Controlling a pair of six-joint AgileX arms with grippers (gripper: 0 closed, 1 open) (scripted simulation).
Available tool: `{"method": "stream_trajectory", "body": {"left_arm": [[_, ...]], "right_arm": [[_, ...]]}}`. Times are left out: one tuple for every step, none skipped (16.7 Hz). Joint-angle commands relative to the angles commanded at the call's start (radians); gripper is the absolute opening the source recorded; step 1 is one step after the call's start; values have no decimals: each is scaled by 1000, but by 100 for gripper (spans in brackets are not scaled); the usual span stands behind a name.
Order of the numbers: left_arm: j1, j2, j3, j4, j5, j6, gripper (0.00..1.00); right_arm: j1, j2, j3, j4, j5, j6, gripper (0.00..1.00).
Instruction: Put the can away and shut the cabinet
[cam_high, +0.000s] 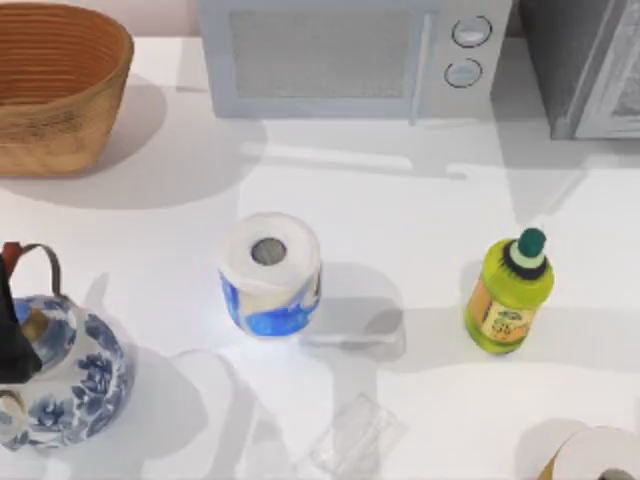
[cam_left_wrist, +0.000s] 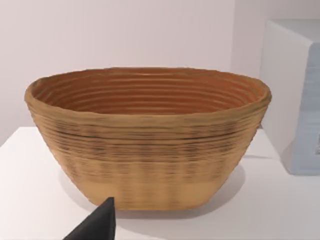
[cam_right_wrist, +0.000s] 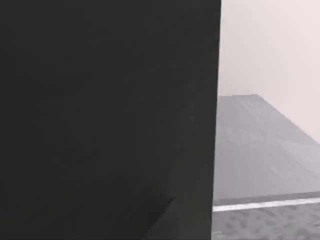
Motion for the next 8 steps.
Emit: {"method": "stream_trajectory", "body": {"left_arm": [[0,0,0,0,0,0,100],[0,0,0,0,0,0,100],[0,0,0,0,0,0,100],[0,0,0,0,0,0,100],[0,0,0,0,0,0,100],[0,0,0,0,0,0,100],[0,0,0,0,0,0,100],[0,0,0,0,0,0,100]], "right_arm": [[84,0,-3,-5,77,-1,100],[167,0,-4,-10,152,-2,100],[248,0,-6,-14,225,-4,100],[326,0,-6,-18,296,-7,100],[400,-1,-6,-22,363,-9,100],[468,-1,-6,-26,426,-13,100],[529,-2,-6,-28,483,-16,100],[583,-4,-6,-31,533,-19,100]]}}
